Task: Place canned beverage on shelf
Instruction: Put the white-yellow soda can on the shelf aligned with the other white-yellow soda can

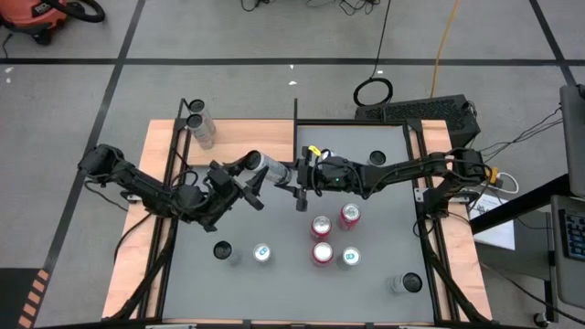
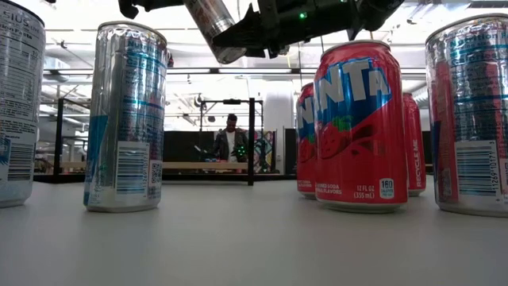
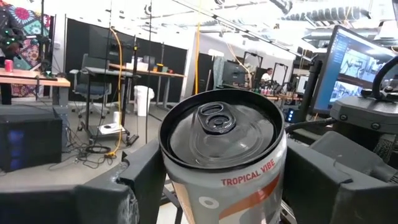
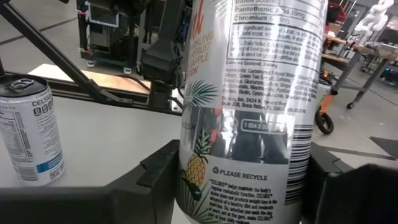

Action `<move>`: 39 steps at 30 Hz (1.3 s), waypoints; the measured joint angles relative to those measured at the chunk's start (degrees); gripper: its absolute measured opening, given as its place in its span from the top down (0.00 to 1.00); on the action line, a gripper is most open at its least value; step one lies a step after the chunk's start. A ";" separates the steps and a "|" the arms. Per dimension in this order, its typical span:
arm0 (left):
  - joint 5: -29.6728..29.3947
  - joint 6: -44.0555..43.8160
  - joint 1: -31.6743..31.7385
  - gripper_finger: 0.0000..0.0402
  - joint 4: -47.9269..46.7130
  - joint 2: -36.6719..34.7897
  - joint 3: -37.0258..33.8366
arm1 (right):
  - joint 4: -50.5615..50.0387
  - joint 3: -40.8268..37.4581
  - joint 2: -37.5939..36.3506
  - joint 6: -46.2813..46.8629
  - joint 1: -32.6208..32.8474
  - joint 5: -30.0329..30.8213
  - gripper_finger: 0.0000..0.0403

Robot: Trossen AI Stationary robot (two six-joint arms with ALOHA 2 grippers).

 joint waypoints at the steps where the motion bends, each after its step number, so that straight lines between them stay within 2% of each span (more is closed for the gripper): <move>1: -0.02 -0.07 0.00 0.37 -0.19 0.00 0.00 | -0.13 0.00 0.00 0.21 0.01 0.00 0.52; 4: -0.59 -0.14 -0.48 0.37 -1.14 0.01 0.00 | -1.25 0.11 0.00 0.51 0.01 -0.02 0.45; 9: -4.13 1.68 -1.49 0.37 -2.25 0.13 -0.22 | -5.07 0.22 -0.11 2.95 0.03 -0.10 0.28; 15: -15.95 7.82 -4.39 0.37 -1.87 -0.19 -0.20 | -12.35 0.22 -0.28 3.68 0.81 -0.07 0.15; 19: -23.24 13.78 -6.41 0.37 -1.33 -2.00 -0.15 | -17.63 0.20 -1.00 5.09 1.72 -0.19 0.13; 21: -25.01 17.69 -7.18 0.37 -1.71 -3.29 -0.24 | -20.60 0.20 -1.90 5.48 2.37 -1.39 0.14; 26: -24.77 21.03 -8.44 0.37 -1.33 -10.92 -3.86 | -27.41 0.15 -5.16 6.54 4.48 -6.38 0.15; 34: -24.98 21.37 -8.08 0.37 -1.41 -28.67 -16.65 | -32.56 0.11 -10.64 7.85 8.90 -6.15 0.15; 39: -24.96 22.36 -5.49 0.37 -1.68 -37.27 -21.55 | -34.57 0.09 -12.44 8.05 11.56 -6.12 0.15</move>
